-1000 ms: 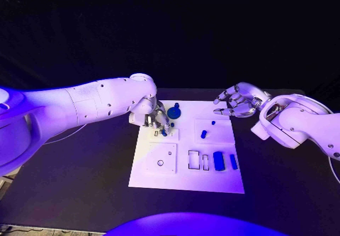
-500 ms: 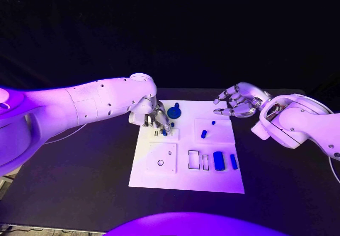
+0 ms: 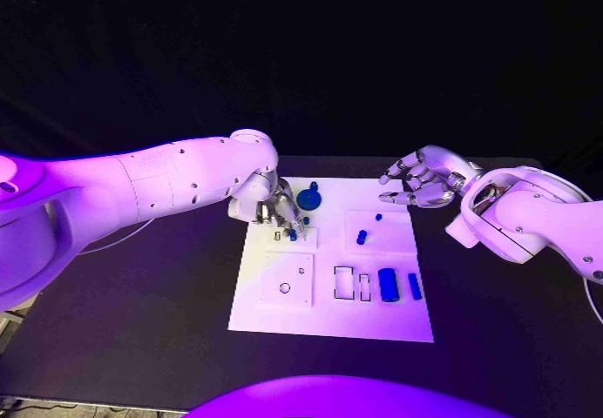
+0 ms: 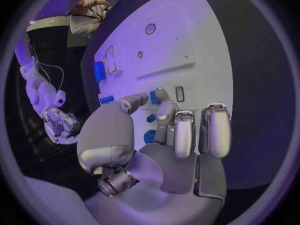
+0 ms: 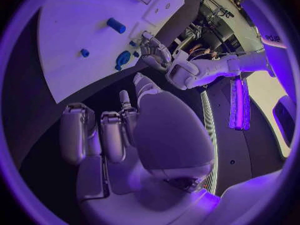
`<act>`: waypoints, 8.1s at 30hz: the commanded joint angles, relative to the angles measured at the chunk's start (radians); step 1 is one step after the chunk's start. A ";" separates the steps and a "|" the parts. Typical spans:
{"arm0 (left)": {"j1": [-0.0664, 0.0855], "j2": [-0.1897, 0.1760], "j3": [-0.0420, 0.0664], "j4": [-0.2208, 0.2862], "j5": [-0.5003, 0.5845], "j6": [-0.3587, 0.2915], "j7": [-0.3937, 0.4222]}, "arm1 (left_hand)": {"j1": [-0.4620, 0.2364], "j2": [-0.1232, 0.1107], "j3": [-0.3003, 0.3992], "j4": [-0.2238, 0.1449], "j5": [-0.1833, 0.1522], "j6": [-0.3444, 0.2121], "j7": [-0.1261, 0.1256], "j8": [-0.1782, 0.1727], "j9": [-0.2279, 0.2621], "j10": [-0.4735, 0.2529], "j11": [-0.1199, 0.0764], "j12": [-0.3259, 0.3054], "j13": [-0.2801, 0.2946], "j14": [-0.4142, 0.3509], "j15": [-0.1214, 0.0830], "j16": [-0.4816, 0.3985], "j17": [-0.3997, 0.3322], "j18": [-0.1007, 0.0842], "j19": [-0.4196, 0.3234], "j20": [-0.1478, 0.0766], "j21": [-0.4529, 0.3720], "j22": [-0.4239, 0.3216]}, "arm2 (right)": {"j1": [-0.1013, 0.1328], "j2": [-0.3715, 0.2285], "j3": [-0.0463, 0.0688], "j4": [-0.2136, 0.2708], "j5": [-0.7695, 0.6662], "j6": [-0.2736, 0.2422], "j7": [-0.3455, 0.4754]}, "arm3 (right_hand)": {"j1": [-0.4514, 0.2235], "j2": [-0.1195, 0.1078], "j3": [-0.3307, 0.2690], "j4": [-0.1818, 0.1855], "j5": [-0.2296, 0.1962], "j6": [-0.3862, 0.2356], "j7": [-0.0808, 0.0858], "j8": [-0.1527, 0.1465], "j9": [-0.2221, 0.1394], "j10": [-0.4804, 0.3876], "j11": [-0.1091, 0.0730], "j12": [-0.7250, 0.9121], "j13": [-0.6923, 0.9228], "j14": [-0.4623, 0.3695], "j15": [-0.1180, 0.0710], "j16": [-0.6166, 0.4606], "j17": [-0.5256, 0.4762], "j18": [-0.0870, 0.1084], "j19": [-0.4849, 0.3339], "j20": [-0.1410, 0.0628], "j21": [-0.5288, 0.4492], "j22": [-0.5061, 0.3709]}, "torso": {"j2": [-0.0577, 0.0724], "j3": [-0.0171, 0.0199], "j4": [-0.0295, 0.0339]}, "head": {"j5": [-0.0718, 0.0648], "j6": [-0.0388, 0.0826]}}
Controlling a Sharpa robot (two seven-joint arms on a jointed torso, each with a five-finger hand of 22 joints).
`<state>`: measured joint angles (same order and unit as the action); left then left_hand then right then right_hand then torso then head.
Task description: Assemble the parts on the task board
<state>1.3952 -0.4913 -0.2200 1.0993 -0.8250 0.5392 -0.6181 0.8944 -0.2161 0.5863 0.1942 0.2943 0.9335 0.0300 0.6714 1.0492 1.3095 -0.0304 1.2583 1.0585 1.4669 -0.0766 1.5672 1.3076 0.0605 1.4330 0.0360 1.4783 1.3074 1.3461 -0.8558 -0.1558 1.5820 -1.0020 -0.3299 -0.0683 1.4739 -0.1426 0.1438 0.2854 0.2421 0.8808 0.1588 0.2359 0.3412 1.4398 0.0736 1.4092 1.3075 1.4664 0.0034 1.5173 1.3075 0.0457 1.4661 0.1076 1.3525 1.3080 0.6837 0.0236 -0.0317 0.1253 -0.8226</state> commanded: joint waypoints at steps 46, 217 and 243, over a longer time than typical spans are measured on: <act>0.054 -0.134 0.137 0.102 -0.044 -0.148 0.013 | 0.148 0.060 -0.206 0.096 0.003 -0.080 0.069 -0.200 -0.128 -0.099 0.055 -0.067 -0.106 0.077 0.041 -0.037 0.197 0.010 -0.068 0.031 -0.073 -0.035 | -0.001 0.001 0.000 -0.029 -0.004 -0.001 0.008 | -0.002 -0.012 0.008 0.000 -0.011 -0.010 0.000 0.007 0.001 -0.006 0.000 -0.007 0.123 0.073 -0.005 -0.006 0.141 0.007 -0.001 -0.006 -0.007 0.118 | 0.005 -0.0027 -0.0021 | -0.003 0.043; -0.127 -0.410 0.107 0.496 -0.367 -0.591 0.112 | 0.165 0.016 0.408 -0.261 0.162 0.007 0.028 -0.040 -0.192 -0.009 0.012 -0.055 -0.124 0.104 0.005 0.003 0.262 -0.013 0.007 0.006 -0.006 0.085 | -0.006 -0.019 -0.006 -0.027 -0.005 0.009 0.005 | -0.006 -0.009 0.018 -0.001 -0.003 -0.012 -0.001 0.016 0.001 -0.005 -0.001 -0.007 0.122 0.073 -0.006 -0.008 0.138 0.007 0.000 -0.006 -0.009 0.119 | 0.016 -0.0100 -0.0077 | 0.034 0.036; -0.128 -0.394 0.117 0.458 -0.255 -0.442 0.130 | 0.164 0.017 0.412 -0.262 0.158 0.007 0.027 -0.043 -0.195 -0.012 0.012 -0.060 -0.132 0.103 0.004 0.001 0.259 -0.011 0.000 0.005 -0.011 0.076 | -0.008 -0.015 -0.006 -0.029 -0.005 0.011 0.004 | -0.006 -0.009 0.018 -0.001 -0.003 -0.012 -0.001 0.016 0.001 -0.005 -0.001 -0.007 0.122 0.073 -0.006 -0.008 0.138 0.007 0.000 -0.006 -0.009 0.119 | 0.015 -0.0091 -0.0064 | 0.026 0.021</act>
<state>1.2675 -0.8884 -0.1030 1.5582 -1.0995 0.0610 -0.5020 1.0580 -0.2130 0.8020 0.1237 0.4483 0.9351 0.0575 0.6273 0.8542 1.2941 -0.0175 1.2004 0.9277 1.4668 -0.0658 1.5672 1.3073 0.0603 1.4331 0.0432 1.4675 1.3077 1.3386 -0.8716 -0.1616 1.5525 -1.0013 -0.3322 -0.0693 1.4701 -0.1464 0.1548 0.2855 0.2360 0.8738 0.1586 0.2476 0.3410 1.4400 0.0736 1.4054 1.3073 1.4664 0.0034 1.5133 1.3074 0.0456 1.4661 0.1076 1.3494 1.3081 0.6991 0.0143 -0.0383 0.1515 -0.8005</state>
